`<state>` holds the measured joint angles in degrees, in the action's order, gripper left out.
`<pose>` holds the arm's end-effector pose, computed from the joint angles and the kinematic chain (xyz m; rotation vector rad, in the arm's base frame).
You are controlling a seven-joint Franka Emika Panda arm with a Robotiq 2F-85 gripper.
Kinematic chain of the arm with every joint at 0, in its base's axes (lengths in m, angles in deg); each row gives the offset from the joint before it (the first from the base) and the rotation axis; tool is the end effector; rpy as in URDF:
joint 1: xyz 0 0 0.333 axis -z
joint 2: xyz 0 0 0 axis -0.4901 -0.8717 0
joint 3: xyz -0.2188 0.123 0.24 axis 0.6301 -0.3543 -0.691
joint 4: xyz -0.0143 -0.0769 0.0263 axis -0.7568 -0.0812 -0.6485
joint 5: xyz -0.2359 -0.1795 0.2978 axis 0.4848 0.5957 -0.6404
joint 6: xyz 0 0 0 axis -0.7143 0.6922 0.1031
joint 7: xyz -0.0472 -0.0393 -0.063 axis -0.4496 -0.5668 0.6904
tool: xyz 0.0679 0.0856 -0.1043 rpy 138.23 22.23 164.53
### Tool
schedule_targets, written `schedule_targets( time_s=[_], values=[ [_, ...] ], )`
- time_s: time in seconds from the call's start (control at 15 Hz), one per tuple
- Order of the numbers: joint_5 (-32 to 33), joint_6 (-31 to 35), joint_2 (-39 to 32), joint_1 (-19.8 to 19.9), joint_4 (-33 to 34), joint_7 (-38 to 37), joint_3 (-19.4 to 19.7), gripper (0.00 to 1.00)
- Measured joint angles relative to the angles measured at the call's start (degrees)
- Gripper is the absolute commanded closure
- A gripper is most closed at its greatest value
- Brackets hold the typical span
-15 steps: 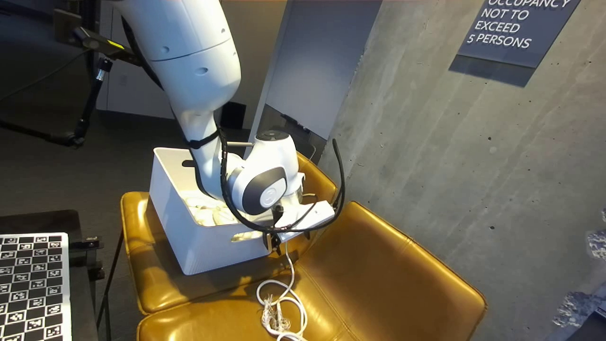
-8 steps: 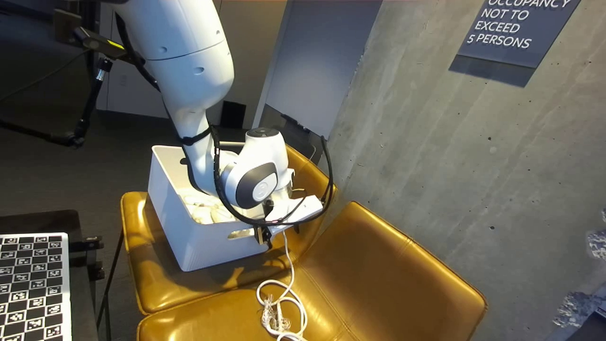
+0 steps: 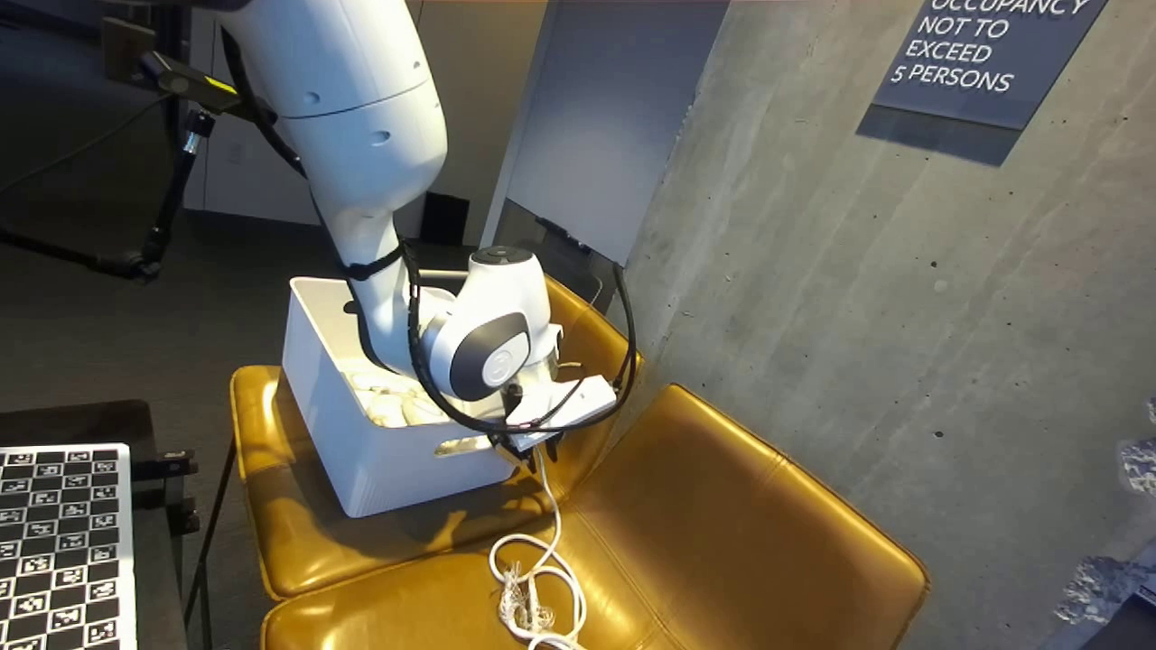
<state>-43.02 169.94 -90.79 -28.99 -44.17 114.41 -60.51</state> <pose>0.7438 -0.0161 0.1300 2.0214 1.8076 0.4078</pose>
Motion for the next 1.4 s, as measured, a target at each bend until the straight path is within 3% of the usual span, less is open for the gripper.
schedule_targets(
  time_s=[0.13,0.47,0.93,1.4],
  values=[
    [0.00,0.00,0.75,0.28,-0.02,-0.34,0.01,1.00],
    [0.00,-0.15,4.52,1.43,-0.91,-1.61,0.01,0.99],
    [0.00,-0.91,14.98,1.74,-7.87,-4.83,-0.74,0.99],
    [0.02,-4.11,32.18,-4.16,-13.88,-11.81,-4.21,0.99]
  ],
)
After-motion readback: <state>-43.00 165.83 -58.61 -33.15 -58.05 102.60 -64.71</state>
